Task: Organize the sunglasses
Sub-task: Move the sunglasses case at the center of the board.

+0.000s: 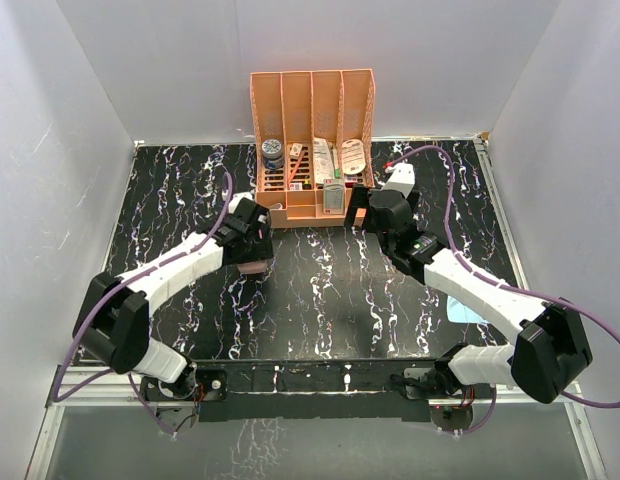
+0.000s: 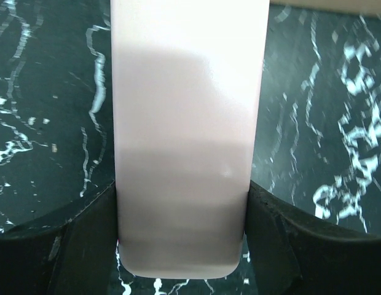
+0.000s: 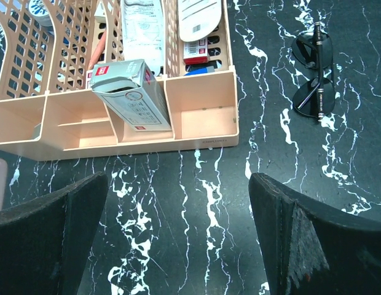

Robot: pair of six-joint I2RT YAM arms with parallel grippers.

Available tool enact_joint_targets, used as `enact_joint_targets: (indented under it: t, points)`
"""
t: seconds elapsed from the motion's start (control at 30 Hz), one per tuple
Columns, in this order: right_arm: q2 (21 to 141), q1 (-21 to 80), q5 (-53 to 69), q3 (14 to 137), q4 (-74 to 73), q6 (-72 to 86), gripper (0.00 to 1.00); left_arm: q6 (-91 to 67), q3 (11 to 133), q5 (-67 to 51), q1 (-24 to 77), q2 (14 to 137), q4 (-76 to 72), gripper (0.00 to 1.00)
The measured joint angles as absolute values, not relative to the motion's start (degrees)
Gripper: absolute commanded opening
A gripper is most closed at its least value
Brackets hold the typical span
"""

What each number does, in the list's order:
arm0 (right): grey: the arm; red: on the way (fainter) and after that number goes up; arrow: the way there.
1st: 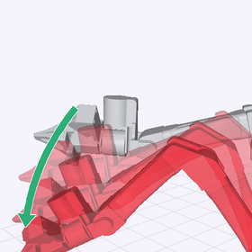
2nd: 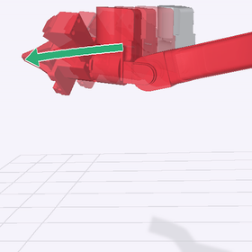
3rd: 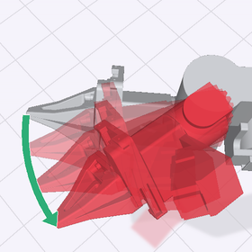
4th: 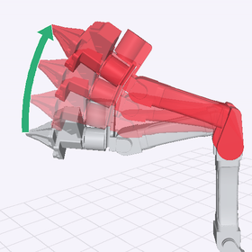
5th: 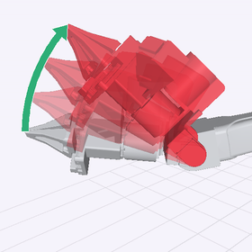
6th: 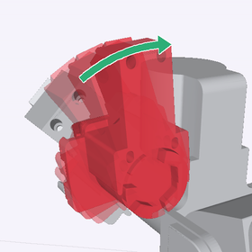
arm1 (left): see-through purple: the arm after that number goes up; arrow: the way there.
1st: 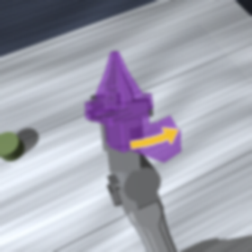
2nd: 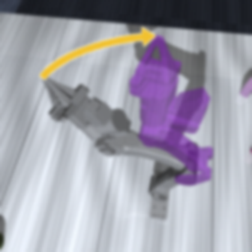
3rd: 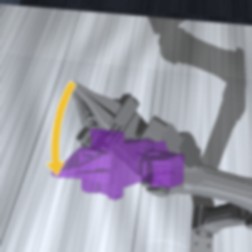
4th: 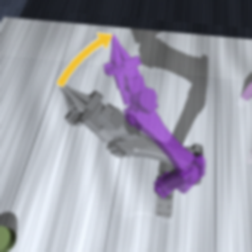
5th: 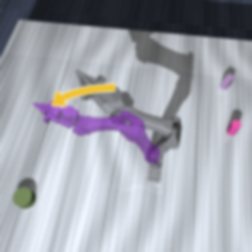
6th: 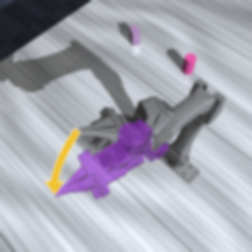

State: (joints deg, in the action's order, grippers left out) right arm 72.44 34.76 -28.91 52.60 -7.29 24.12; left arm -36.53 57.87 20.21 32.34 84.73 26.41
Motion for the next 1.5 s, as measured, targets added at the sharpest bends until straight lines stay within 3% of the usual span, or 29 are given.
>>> enact_joint_targets:
  t: [0.33, 0.67, 1.27, 1.3, 1.33, 1.4, 1.43, 1.5]
  points:
    - [69.4, 34.7, -31.5, 52.6, -9.8, 24.6, 0.98, -26.1, 54.3, 12.6, 42.8, 83.5, 23.7, 0.00]
    - [63.7, 32.8, -32.3, 52.6, -14.0, 25.8, 0.98, -19.4, 55.0, 11.3, 56.6, 93.6, 19.5, 0.00]
    - [59.9, 30.6, -32.8, 51.7, -17.9, 27.0, 0.98, -12.6, 59.0, 6.4, 60.1, 100.0, 11.3, 0.00]
    - [59.9, 30.5, -32.8, 51.7, -18.0, 27.0, 0.98, -12.4, 58.7, 6.2, 60.1, 99.9, 10.5, 0.07]
    - [59.9, 30.4, -32.8, 51.7, -18.0, 27.1, 0.99, -12.1, 58.0, 6.0, 60.1, 99.7, 9.5, 0.25]
    - [59.9, 30.3, -32.8, 51.7, -18.0, 27.1, 0.98, -11.5, 56.4, 5.9, 60.1, 98.9, 7.9, 0.39]
    - [59.9, 30.3, -32.8, 51.7, -18.0, 27.1, 0.98, -11.4, 55.8, 5.9, 60.1, 98.5, 7.7, 0.54]
    - [59.9, 30.3, -32.8, 51.6, -18.0, 27.1, 0.98, -11.3, 54.8, 6.0, 60.1, 97.6, 7.5, 0.70]
